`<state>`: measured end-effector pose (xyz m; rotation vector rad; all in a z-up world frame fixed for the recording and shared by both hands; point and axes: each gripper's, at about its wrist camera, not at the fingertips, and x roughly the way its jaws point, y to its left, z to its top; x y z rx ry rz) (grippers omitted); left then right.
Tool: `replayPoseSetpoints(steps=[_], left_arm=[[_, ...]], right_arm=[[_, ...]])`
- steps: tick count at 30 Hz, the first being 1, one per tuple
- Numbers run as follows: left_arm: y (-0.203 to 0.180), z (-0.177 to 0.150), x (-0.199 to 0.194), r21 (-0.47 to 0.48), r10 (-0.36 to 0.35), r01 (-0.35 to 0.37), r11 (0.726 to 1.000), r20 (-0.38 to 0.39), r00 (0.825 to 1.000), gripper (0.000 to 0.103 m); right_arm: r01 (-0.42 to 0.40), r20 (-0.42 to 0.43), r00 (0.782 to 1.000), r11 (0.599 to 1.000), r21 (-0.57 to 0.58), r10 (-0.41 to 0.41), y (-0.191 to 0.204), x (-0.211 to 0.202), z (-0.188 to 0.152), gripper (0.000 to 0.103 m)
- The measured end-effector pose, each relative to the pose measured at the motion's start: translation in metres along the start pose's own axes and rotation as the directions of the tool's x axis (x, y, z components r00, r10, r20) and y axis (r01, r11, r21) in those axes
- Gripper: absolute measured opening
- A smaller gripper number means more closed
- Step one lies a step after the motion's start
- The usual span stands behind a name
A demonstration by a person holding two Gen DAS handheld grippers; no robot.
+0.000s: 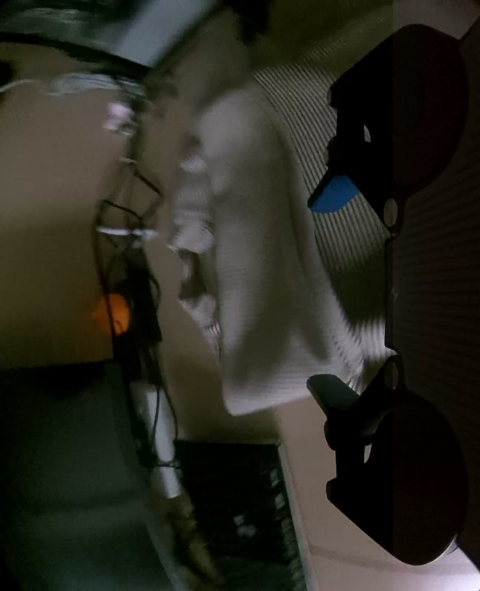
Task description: Fold clothes
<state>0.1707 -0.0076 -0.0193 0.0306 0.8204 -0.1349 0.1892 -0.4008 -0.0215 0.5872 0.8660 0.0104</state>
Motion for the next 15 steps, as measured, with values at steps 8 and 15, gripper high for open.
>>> replayPoseSetpoints(steps=[8,15], left_arm=[[-0.017,-0.027,0.008,-0.152,-0.077,0.074,0.986,-0.012,0.997,0.098],[-0.039,-0.052,0.011,-0.030,-0.019,0.020,0.999,0.028,0.999,0.101]], right_arm=[[-0.005,0.034,0.999,0.995,0.099,0.002,-0.008,0.008,0.006,0.040],[-0.062,0.064,0.996,0.998,-0.026,0.064,0.021,0.024,0.018,0.034]])
